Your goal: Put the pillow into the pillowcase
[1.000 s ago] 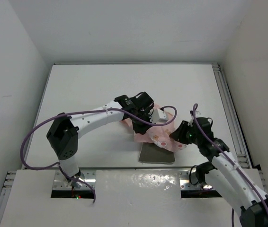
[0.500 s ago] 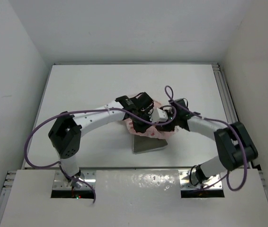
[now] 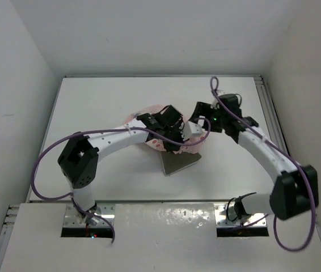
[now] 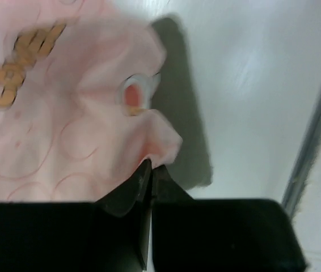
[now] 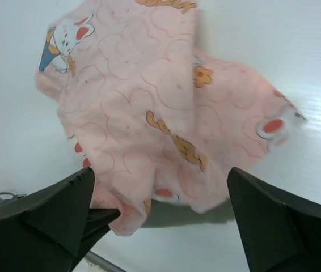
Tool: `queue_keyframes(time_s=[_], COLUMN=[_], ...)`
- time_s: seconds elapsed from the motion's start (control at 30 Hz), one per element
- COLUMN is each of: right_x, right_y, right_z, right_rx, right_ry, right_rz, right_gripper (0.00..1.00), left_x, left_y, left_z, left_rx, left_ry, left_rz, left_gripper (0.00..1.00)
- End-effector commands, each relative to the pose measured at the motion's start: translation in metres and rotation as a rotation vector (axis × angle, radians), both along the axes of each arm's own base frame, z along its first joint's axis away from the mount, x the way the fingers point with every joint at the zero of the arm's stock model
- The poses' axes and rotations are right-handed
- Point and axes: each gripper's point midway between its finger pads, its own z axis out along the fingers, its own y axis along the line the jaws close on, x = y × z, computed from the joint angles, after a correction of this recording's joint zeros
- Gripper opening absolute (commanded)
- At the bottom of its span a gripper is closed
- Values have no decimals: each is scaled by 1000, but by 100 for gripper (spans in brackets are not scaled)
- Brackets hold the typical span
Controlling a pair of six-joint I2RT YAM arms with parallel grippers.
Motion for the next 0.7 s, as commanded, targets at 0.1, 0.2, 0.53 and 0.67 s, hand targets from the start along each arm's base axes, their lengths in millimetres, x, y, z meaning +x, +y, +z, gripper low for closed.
queue_keyframes(time_s=[0.1, 0.2, 0.53, 0.67], right_x=[-64, -93, -139, -128], right_y=[-48, -49, -19, -21], right_z=[22, 5, -64, -83], right_rx=[-24, 4, 175, 161], right_ry=[-165, -185, -153, -154], right_rz=[-45, -10, 39, -101], right_gripper=[99, 99, 52, 73], left_x=[4, 8, 13, 12], left_y=[-8, -7, -5, -2], left_z=[2, 6, 12, 17], left_rx=[-23, -23, -13, 1], left_ry=[41, 33, 21, 28], left_rz=[46, 56, 78, 75], left_gripper=[0, 0, 0, 0])
